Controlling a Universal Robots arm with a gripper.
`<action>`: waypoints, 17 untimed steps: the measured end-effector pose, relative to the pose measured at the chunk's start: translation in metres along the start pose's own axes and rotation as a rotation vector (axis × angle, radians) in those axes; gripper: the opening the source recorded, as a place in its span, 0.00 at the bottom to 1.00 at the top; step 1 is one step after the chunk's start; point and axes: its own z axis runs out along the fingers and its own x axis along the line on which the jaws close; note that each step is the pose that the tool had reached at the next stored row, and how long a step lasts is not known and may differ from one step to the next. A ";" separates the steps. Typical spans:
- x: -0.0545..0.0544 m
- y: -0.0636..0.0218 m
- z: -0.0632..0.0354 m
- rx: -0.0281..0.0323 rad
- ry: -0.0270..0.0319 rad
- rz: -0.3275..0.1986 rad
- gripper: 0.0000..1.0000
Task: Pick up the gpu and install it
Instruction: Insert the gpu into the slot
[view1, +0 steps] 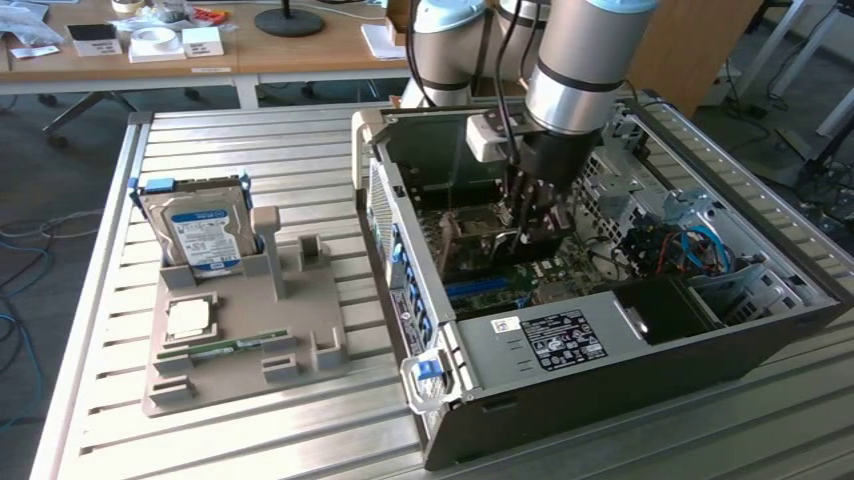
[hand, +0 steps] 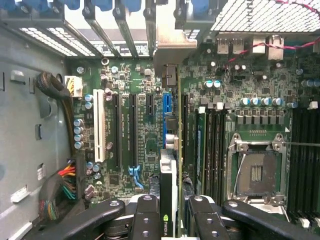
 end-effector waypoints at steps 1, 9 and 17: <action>0.000 0.0012 0.0001 0.0000 0.0000 0.000 0.27; 0.000 0.0074 0.0002 0.0000 0.0001 0.000 0.27; 0.002 0.0113 0.0002 0.0000 0.0001 0.000 0.27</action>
